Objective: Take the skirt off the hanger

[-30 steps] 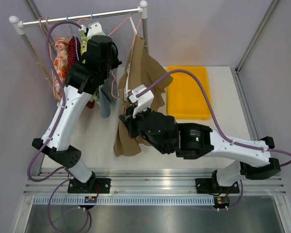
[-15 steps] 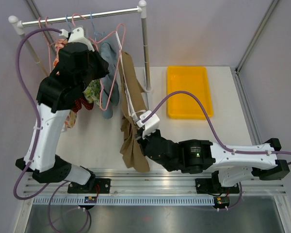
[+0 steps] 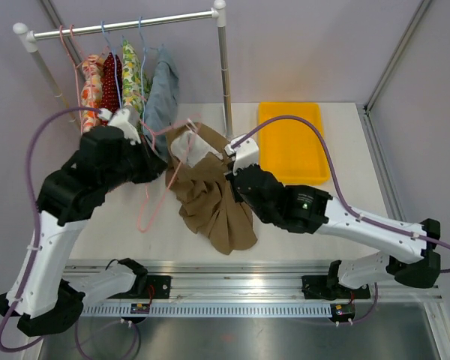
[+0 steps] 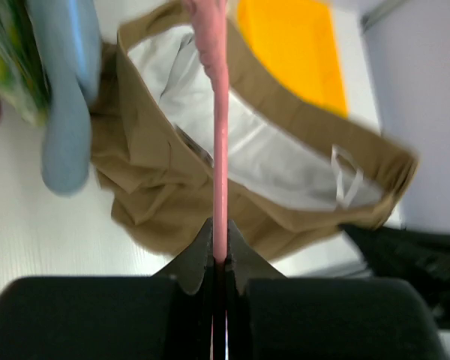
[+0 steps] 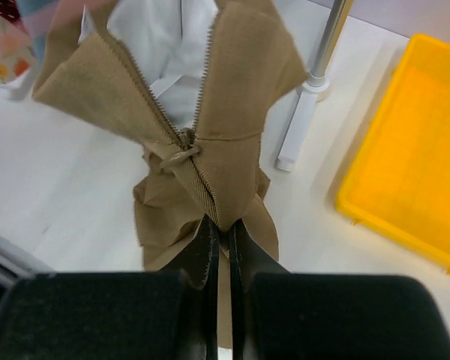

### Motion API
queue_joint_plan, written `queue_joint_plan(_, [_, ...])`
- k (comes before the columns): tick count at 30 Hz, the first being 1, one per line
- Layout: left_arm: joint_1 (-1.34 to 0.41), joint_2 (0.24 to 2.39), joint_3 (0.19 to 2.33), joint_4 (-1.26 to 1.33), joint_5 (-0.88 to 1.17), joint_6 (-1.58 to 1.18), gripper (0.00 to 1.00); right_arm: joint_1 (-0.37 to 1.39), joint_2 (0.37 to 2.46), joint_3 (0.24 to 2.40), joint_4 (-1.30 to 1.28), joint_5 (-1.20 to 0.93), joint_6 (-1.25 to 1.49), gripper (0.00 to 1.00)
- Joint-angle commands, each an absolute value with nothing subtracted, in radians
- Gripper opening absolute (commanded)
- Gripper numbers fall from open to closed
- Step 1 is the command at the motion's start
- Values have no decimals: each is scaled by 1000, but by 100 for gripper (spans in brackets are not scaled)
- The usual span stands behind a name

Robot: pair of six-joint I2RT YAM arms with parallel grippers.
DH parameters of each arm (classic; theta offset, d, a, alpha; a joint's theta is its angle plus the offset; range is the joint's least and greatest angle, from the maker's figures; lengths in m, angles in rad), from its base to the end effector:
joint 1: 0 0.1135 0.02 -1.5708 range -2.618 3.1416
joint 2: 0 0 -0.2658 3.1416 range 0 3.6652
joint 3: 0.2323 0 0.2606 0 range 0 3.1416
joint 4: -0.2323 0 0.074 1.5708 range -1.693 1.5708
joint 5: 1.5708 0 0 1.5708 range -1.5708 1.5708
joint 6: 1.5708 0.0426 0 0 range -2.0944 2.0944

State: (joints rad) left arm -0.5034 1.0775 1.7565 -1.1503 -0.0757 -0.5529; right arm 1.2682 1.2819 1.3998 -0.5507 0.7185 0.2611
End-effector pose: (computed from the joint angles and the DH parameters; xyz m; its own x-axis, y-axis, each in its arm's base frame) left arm 0.1396 -0.0732 0.5007 -0.5601 -0.2894 -0.7763 0.1503 0.8860 -0.4387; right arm 0.1118 0.2640 0.4132 -0.2603 -0.1816 -0.9483 -0.4899 0.8712 -0.0324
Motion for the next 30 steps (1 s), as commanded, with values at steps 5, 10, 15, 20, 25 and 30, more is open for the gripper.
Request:
queue_joint_plan(5, [-600, 960, 1411, -1187, 195, -656, 0, 1125, 1408, 1545, -413, 624, 135, 0])
queue_joint_plan(10, [-709, 917, 1494, -1368, 149, -689, 0, 1017, 1476, 1545, -382, 606, 130, 0])
queue_joint_plan(15, [-718, 858, 1623, -1546, 130, -709, 0, 861, 1505, 1482, -377, 609, 166, 0])
queue_joint_plan(20, [-718, 779, 1658, -1548, 193, -700, 0, 732, 1470, 1404, -350, 647, 189, 0])
queue_joint_plan(25, [-718, 796, 1761, -1546, 122, -666, 0, 701, 1355, 1487, -368, 687, 128, 0])
queue_joint_plan(30, [-718, 810, 1792, -1464, 55, -640, 0, 689, 1305, 1716, -371, 739, 3, 0])
